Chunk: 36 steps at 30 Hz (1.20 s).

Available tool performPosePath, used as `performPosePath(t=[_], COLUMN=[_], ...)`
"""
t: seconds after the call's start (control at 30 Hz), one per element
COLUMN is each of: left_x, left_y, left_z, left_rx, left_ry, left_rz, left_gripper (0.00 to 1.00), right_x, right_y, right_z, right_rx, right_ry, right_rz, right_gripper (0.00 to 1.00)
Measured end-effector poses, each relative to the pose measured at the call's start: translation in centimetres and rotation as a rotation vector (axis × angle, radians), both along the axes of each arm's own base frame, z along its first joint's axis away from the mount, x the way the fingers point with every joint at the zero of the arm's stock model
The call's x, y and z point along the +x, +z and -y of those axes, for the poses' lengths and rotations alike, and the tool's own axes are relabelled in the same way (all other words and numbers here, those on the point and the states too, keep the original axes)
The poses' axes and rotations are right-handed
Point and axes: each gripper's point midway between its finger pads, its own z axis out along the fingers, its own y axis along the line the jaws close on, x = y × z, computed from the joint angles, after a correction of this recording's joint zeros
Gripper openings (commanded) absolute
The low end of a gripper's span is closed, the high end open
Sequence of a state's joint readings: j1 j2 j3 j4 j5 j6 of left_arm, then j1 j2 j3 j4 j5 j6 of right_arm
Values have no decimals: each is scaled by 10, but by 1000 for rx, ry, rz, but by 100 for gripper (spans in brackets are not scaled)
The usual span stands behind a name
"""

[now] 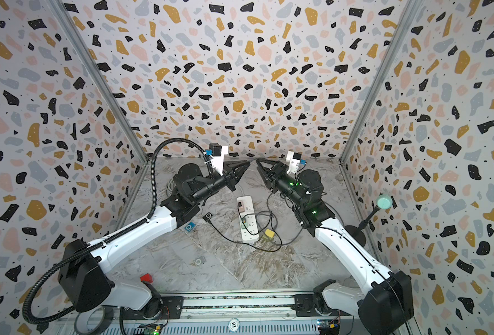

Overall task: Charge mp3
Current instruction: Pick up the charging cable from the center of the board.

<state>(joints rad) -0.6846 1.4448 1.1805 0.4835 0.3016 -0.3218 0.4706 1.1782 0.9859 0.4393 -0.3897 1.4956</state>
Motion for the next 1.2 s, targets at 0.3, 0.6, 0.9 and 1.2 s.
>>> performPosePath(t=[0.3, 0.6, 0.9, 1.2], left_x=[-11, -17, -19, -16], left_y=[-8, -16, -22, -33], left_z=[10, 15, 18, 21], left_rx=[43, 83, 102, 131], left_ry=[-84, -123, -147, -153], left_rz=[58, 91, 102, 92], left_gripper=[0, 0, 0, 0], right_x=[4, 10, 8, 8], right_y=[-7, -16, -24, -29], right_z=[6, 6, 1, 1], right_rx=[30, 25, 10, 0], right_ry=[10, 30, 68, 76], right_rz=[-41, -71, -95, -114], right_gripper=[38, 28, 19, 8])
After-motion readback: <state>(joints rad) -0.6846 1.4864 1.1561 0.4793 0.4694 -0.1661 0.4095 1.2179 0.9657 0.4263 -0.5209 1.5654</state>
